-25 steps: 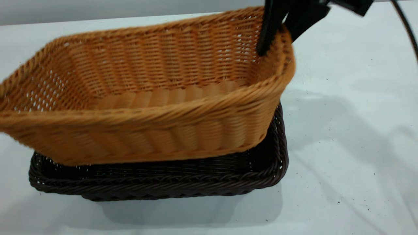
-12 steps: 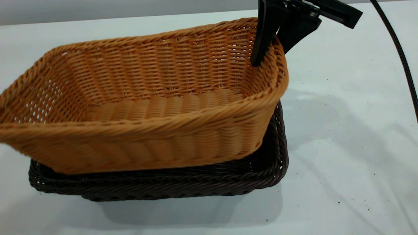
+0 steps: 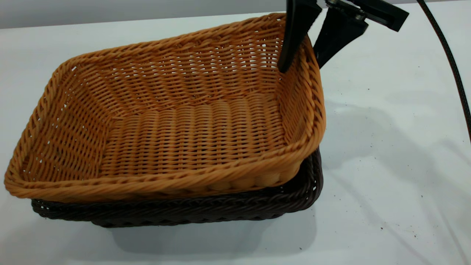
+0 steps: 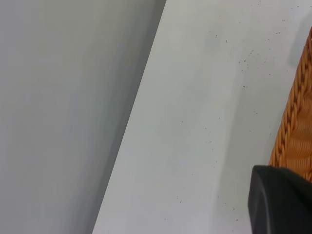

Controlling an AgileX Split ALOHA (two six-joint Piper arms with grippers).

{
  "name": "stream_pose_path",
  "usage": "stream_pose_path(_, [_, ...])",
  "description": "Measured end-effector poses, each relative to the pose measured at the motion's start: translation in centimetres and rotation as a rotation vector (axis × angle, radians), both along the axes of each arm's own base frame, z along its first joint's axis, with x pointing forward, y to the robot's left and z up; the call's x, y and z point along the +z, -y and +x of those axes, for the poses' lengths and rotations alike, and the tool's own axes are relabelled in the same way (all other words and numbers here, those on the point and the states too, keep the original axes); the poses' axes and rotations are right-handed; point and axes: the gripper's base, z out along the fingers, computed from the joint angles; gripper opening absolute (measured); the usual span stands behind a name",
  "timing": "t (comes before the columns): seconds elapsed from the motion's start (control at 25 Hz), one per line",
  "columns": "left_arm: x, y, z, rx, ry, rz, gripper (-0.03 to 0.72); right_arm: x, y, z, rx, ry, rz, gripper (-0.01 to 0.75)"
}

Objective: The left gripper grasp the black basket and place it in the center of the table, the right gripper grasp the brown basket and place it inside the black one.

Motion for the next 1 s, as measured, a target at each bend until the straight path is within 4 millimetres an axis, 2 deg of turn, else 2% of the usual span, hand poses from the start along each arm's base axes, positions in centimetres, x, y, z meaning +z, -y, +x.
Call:
stream_pose_path(0.28, [0.0,0.0,0.0,0.000,-0.003,0.002,-0.001,-0.2,0.5,0.1,0.023,0.023,-0.061,0.463])
stream_pose_path(0.4, [0.0,0.0,0.0,0.000,-0.003,0.002,-0.001,-0.3,0.9,0.1,0.052,0.034,-0.106,0.496])
stream_pose_path(0.56, [0.0,0.0,0.0,-0.001,-0.003,-0.001,-0.001,0.2,1.3,0.3,0.087,0.039,-0.143,0.504])
stream_pose_path(0.72, [0.1,0.0,0.1,0.010,0.008,-0.018,-0.001,2.2,1.3,1.5,0.101,0.110,-0.176,0.505])
stream_pose_path(0.88, [0.2,0.1,0.1,0.021,0.011,-0.032,-0.001,5.5,1.3,3.2,0.080,0.253,-0.205,0.502])
stream_pose_path(1.0, [0.2,0.0,0.2,0.054,-0.004,-0.054,-0.001,8.3,1.4,3.7,0.080,0.355,-0.202,0.449])
